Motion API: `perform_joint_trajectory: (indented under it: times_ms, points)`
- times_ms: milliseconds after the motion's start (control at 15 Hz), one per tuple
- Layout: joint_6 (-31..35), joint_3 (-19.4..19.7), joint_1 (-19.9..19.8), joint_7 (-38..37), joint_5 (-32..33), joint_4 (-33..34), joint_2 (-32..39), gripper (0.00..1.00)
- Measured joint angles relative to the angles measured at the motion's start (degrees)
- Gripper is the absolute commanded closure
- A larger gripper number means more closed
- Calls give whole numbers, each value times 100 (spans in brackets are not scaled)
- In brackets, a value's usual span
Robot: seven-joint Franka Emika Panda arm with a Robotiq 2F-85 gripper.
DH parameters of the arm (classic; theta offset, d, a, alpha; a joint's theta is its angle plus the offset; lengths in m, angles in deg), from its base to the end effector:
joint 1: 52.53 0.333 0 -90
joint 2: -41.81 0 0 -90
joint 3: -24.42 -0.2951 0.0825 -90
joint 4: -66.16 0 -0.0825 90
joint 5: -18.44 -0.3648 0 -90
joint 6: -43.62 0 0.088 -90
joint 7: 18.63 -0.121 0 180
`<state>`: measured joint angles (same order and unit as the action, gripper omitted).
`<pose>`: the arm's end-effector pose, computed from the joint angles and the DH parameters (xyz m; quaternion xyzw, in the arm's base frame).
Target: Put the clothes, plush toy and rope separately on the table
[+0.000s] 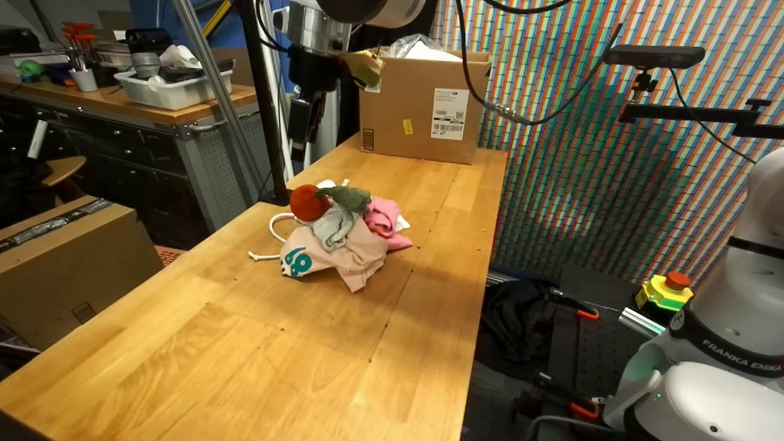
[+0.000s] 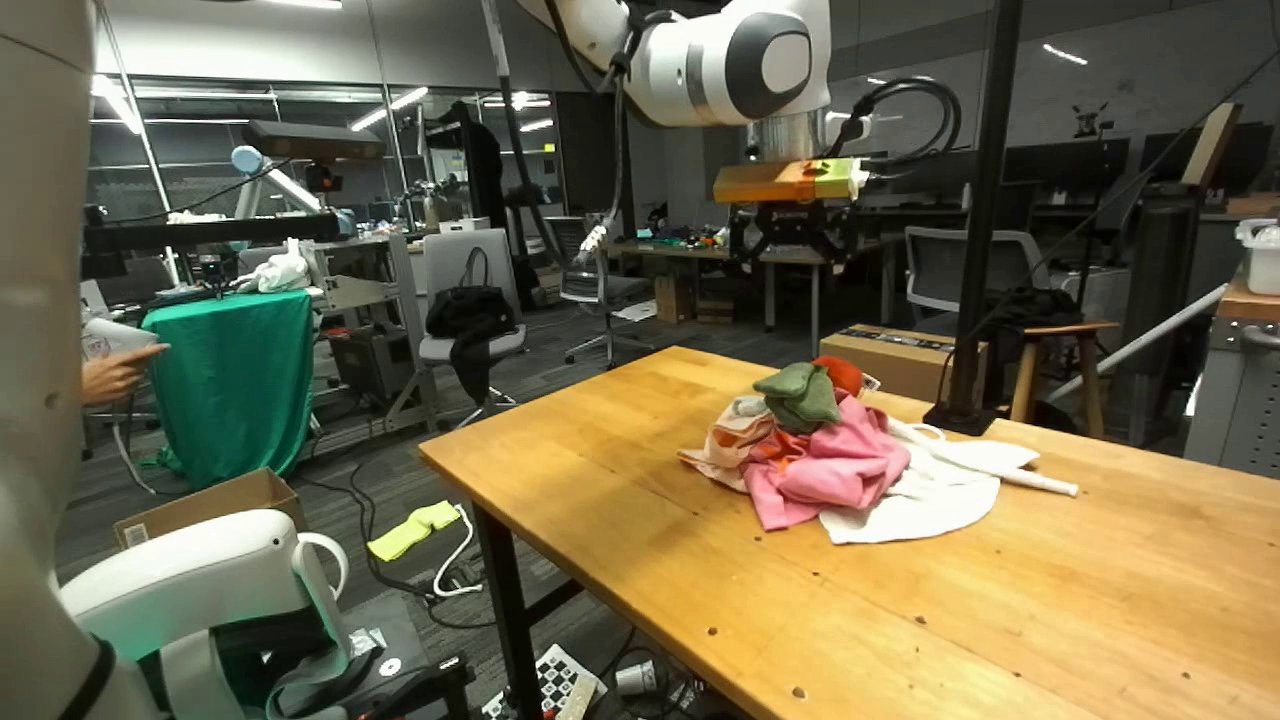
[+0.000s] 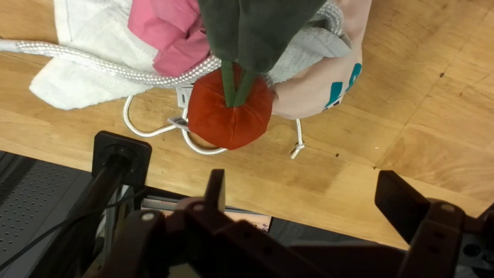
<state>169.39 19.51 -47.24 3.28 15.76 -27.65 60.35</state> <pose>0.6446 0.1126 0.4277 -0.9579 -0.2599 -0.1201 0.0216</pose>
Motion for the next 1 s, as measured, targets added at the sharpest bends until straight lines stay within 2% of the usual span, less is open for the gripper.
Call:
perform_joint_trajectory:
  times_ms: [733,1000]
  points:
    - [452,125,22,-650,1372,670,1226,0]
    - [500,235,52,-910,1586,920,1566,0]
